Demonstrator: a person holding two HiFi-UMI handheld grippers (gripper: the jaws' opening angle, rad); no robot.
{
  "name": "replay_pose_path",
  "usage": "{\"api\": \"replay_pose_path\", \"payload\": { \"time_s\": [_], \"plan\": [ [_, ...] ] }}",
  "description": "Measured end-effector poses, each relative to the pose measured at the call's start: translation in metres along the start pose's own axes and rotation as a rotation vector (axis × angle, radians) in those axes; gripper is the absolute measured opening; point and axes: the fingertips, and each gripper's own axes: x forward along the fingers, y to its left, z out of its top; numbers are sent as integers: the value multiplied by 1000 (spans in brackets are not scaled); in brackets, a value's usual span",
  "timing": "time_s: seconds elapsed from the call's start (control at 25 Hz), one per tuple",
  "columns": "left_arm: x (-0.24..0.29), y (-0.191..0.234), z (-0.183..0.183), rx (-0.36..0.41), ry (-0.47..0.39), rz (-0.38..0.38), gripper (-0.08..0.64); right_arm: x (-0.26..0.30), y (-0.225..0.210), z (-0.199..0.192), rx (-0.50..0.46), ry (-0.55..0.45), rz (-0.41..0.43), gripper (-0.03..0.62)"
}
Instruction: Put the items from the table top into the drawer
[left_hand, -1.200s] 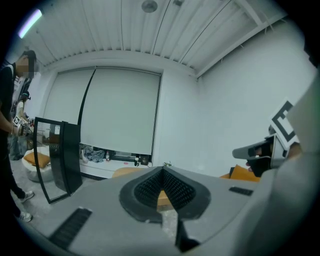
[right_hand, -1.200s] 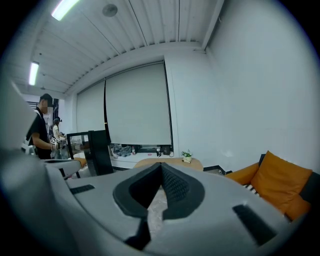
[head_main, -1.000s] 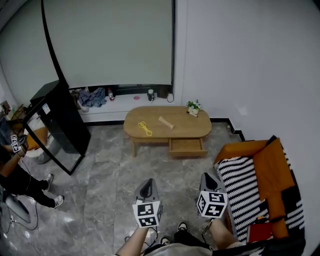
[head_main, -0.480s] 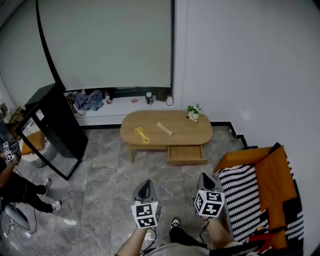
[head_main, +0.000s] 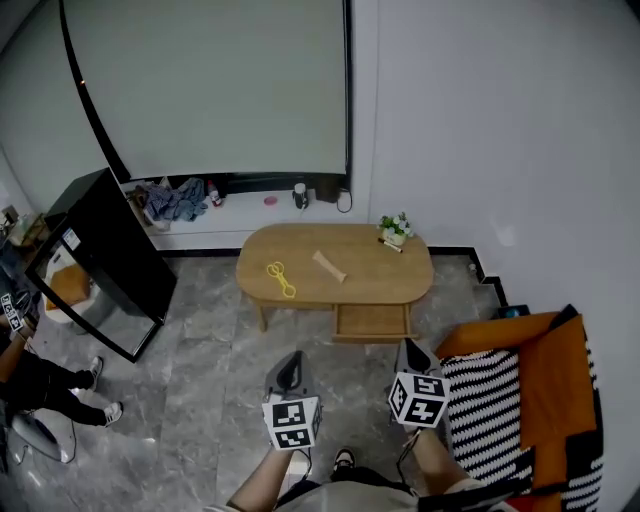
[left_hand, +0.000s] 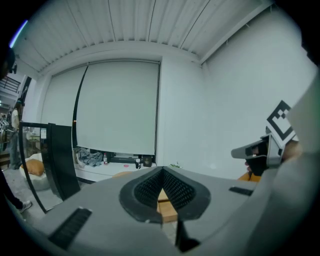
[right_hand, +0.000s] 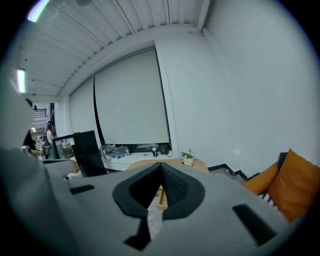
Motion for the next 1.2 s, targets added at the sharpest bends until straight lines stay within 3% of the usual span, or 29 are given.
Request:
{"api": "replay_pose_path", "payload": {
  "time_s": [0.52, 0.68, 1.0, 1.2],
  "plan": [
    [103, 22, -5, -25, 48, 37, 0, 105, -28, 9, 28, 58, -8, -8],
    [165, 37, 1, -31, 45, 16, 0, 162, -30, 17, 25, 74, -23, -6],
    [308, 94, 38, -32, 41, 6, 0, 297, -24, 71, -18, 97, -50, -8],
    [369, 125, 33, -61, 82, 16, 0, 354, -22, 82, -38, 131, -64, -8]
  ]
}}
